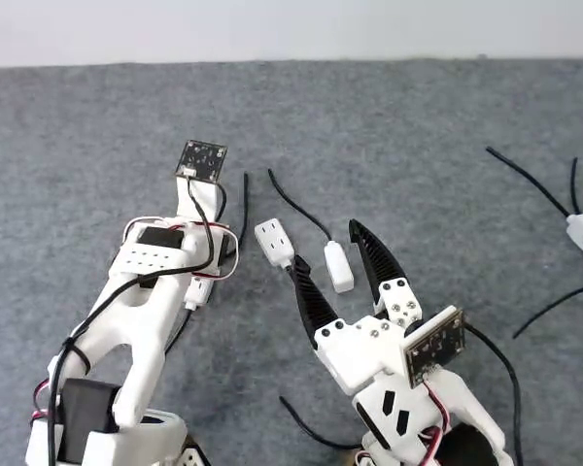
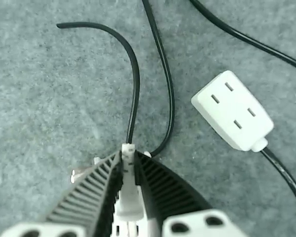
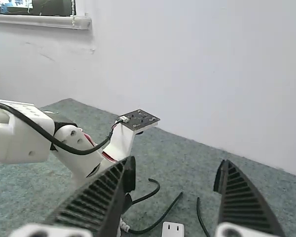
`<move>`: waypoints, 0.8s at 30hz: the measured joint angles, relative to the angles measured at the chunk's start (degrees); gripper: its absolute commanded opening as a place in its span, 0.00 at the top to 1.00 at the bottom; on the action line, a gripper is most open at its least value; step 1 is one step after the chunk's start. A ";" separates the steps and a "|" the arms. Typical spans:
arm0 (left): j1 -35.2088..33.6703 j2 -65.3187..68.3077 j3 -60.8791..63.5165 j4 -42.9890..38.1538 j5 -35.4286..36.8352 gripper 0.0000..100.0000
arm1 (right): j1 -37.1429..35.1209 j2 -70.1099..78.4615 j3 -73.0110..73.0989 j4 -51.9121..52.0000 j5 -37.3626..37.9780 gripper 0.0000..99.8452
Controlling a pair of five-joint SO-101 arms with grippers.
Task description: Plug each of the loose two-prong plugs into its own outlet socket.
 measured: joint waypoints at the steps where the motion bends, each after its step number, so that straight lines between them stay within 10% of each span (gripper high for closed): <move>1: 0.00 0.09 0.00 0.00 0.00 0.99 | 0.00 0.00 0.00 0.00 0.00 0.74; 24: 0.00 0.09 0.00 -1.76 0.00 0.99 | 0.00 0.00 0.00 0.00 -0.18 0.74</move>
